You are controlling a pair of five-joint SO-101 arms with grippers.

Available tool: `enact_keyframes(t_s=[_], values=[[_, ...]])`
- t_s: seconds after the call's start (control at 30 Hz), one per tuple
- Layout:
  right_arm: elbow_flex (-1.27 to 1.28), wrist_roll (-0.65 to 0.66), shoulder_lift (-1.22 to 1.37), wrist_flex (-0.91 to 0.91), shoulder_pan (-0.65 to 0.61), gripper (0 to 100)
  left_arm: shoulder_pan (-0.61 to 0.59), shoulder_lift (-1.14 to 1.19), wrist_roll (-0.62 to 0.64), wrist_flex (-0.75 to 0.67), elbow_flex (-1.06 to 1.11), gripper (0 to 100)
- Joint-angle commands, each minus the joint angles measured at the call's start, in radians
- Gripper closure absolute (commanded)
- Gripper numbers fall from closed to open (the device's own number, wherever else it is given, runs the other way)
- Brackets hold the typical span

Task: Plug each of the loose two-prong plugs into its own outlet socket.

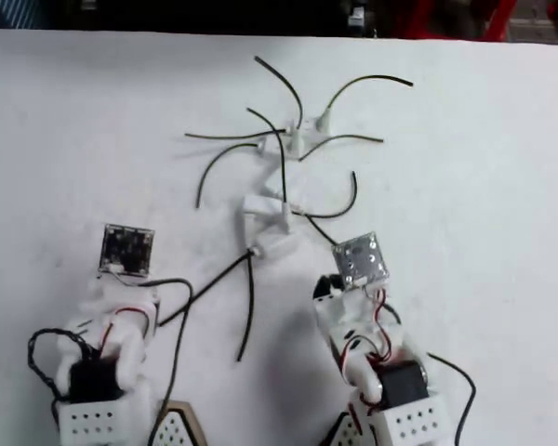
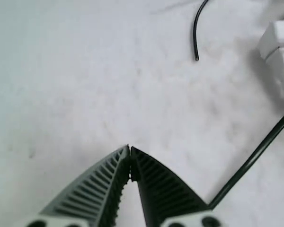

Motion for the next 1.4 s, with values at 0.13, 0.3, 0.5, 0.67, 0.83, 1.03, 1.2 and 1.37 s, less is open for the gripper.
enact_keyframes(t_s=[0.13,0.3,0.5,0.67,0.83,1.03,1.2,1.37], values=[[0.017,-0.092,0.015,-0.019,0.013,98.1,-0.01,-0.008,-0.009,0.003,0.048,98],[0.017,-0.1,0.01,0.099,0.012,98.1,-0.01,-0.008,-0.009,0.003,0.048,98],[0.017,-0.094,0.007,0.236,0.005,98.1,-0.01,-0.007,-0.006,0.046,0.048,98],[0.017,-0.097,0.007,0.243,0.005,98.1,-0.008,-0.008,-0.008,0.184,0.046,98],[0.017,-0.095,0.007,0.243,0.01,98.1,-0.008,-0.008,-0.006,0.184,0.046,98],[0.017,-0.097,0.007,0.243,0.004,98.1,-0.008,-0.008,-0.006,0.184,0.046,98],[0.017,-0.097,0.007,0.245,0.004,98.1,-0.008,-0.008,-0.006,0.184,0.046,98],[0.017,-0.098,0.007,0.249,0.004,98.1,-0.008,-0.008,-0.006,0.184,0.046,98]])
